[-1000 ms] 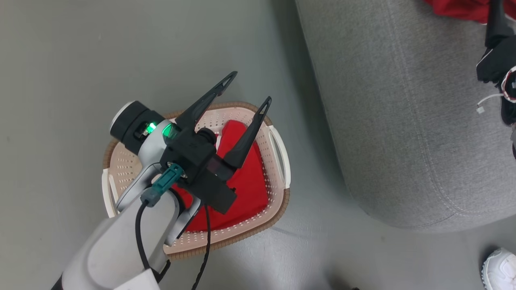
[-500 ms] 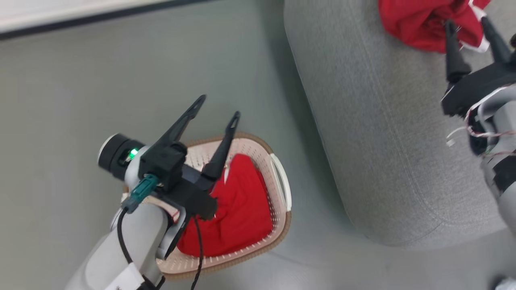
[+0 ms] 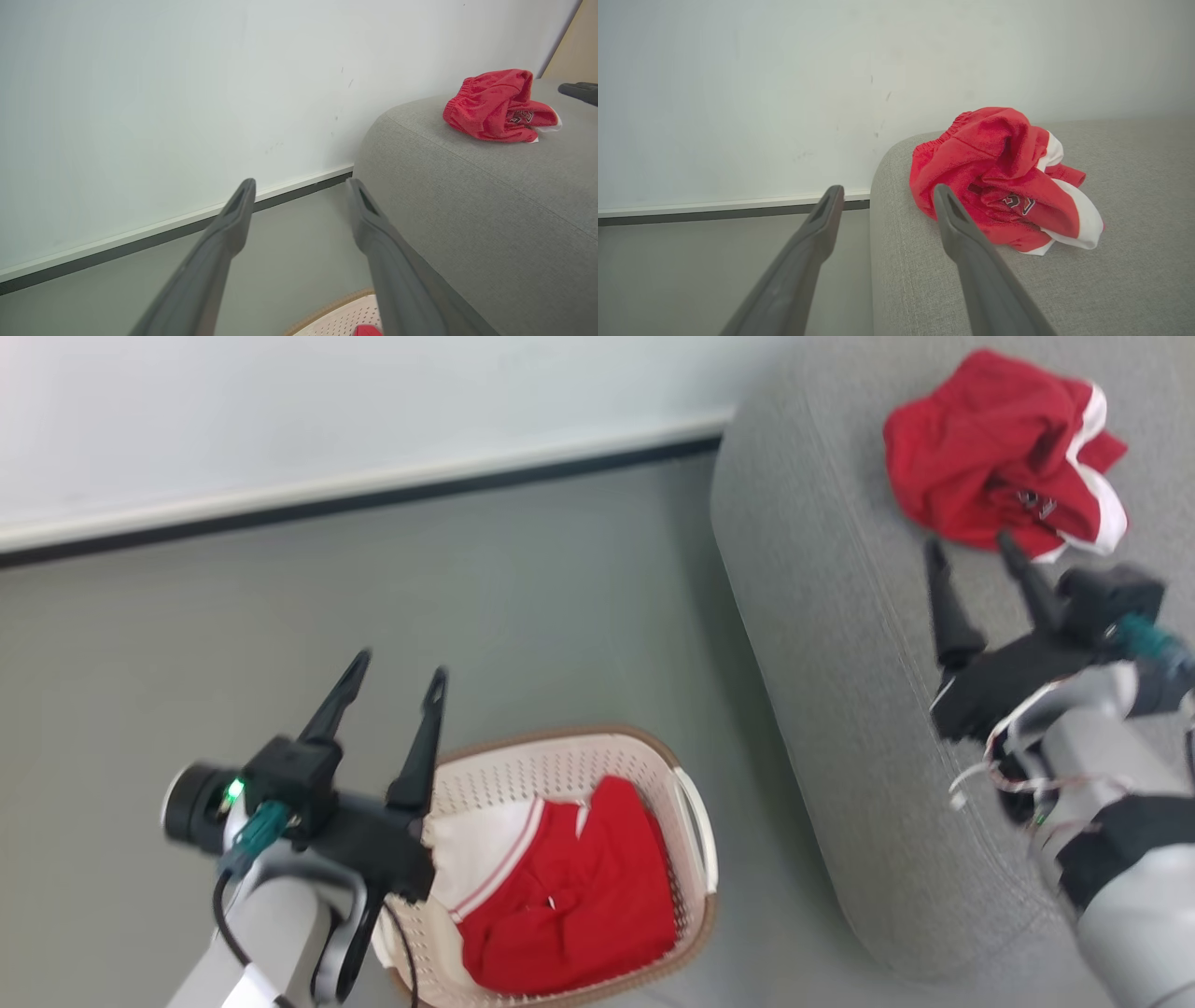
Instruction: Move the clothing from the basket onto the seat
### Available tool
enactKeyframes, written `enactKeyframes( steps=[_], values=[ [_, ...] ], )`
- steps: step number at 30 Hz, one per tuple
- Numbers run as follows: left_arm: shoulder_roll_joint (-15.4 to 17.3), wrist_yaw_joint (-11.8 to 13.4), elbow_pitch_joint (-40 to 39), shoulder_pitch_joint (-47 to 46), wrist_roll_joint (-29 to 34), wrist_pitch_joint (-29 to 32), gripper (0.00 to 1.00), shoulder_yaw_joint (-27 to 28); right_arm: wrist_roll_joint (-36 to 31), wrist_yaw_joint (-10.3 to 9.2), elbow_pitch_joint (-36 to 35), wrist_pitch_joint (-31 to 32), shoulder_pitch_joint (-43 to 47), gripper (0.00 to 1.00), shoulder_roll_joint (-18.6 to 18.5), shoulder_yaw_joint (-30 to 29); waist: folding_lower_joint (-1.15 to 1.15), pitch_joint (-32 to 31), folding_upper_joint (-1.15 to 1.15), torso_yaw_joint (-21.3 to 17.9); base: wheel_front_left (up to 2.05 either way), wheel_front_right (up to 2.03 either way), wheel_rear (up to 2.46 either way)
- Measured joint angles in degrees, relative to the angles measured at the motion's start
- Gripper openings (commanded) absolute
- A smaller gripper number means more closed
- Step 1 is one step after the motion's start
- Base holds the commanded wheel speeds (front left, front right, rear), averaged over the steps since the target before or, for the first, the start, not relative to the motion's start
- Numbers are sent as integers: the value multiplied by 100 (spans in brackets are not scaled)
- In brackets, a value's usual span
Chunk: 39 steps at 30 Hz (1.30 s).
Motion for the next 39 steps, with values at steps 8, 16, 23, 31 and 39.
enactKeyframes(
  steps=[8, 16, 23, 31, 39],
  values=[
    [70, 201, 167, 803, -129, -38, 100, 436, -218, -321, -703, 0, 1037, 100, 247, 52, 0, -677, 0, 286, 0, 0, 0],
    [200, 325, 157, 1692, -189, -38, 100, 828, -388, -594, -1313, 0, 2088, 100, 328, 101, 1, -1298, 0, 441, 0, 0, 0],
    [198, 375, -187, 2453, -186, -38, 100, 1006, -489, -738, -1997, 0, 2983, 100, 302, 120, 0, -1796, 0, 510, 0, 0, 0],
    [142, 381, -590, 3018, -105, -38, 100, 1189, -627, -820, -2626, 0, 3629, 100, 299, 93, 1, -2094, 0, 567, 0, 0, 0],
    [97, 425, -945, 3350, -42, -38, 100, 1472, -737, -913, -3205, 0, 4031, 100, 260, -96, 1, -2144, 1, 554, 0, 0, 0]
  ],
)
